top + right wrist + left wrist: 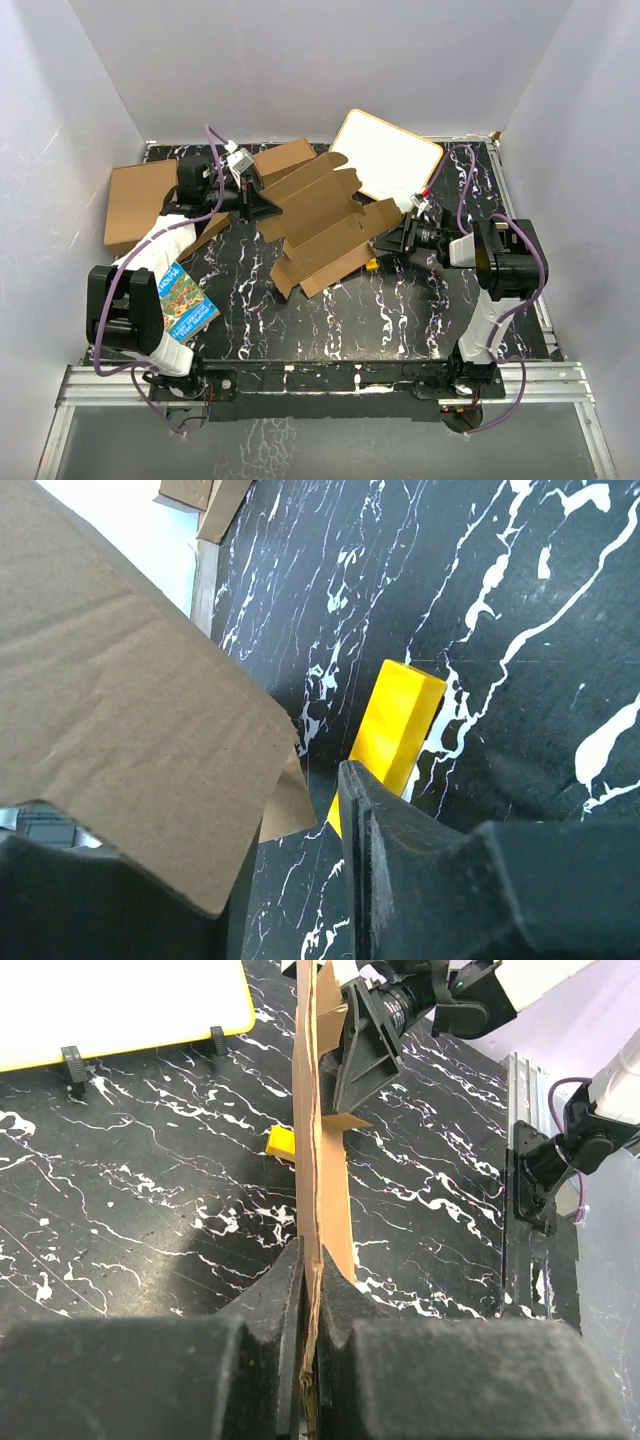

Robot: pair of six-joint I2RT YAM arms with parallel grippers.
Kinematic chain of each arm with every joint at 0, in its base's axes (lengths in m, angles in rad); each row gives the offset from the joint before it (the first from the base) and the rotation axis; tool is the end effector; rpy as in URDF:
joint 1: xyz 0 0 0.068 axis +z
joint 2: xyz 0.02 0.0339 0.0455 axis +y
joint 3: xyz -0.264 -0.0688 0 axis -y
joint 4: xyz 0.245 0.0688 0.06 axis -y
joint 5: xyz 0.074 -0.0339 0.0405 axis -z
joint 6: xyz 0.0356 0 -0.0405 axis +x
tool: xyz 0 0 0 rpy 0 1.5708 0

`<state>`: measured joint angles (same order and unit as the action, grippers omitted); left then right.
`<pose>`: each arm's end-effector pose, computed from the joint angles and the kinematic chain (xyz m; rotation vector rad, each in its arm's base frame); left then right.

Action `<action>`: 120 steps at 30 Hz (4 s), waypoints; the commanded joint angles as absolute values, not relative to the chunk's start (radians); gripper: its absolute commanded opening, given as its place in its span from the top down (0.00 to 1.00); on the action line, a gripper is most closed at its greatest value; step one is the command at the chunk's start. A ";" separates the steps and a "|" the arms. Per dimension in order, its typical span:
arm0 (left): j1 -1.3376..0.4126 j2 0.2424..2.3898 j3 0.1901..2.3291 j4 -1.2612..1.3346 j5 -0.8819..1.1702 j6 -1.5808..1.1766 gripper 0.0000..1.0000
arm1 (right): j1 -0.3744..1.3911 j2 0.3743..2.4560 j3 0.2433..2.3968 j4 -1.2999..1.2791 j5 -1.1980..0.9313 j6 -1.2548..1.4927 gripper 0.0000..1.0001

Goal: Fold the paper box

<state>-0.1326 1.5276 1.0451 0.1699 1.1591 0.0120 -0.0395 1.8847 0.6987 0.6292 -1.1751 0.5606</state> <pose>0.3302 -0.0770 0.2896 0.9095 1.6002 -1.1585 0.3246 0.0200 0.1137 -0.1136 2.0922 1.5458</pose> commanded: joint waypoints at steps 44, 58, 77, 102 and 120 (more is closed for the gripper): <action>-0.129 1.517 0.894 0.498 1.039 -0.300 1.00 | 0.087 1.844 0.803 0.272 -0.832 0.239 0.62; -0.128 1.485 0.895 0.430 1.030 -0.246 1.00 | 0.055 1.708 0.808 0.185 -0.889 0.098 0.52; -0.128 1.494 0.893 0.462 1.067 -0.278 1.00 | 0.050 1.663 0.783 0.107 -1.050 0.018 0.76; -0.355 1.345 0.783 0.473 0.905 -0.624 1.00 | -0.219 1.325 0.750 -0.592 -0.956 -0.984 0.81; -0.410 1.416 0.759 0.473 0.804 -0.555 1.00 | -0.044 1.308 0.640 -0.560 -0.829 -1.287 0.83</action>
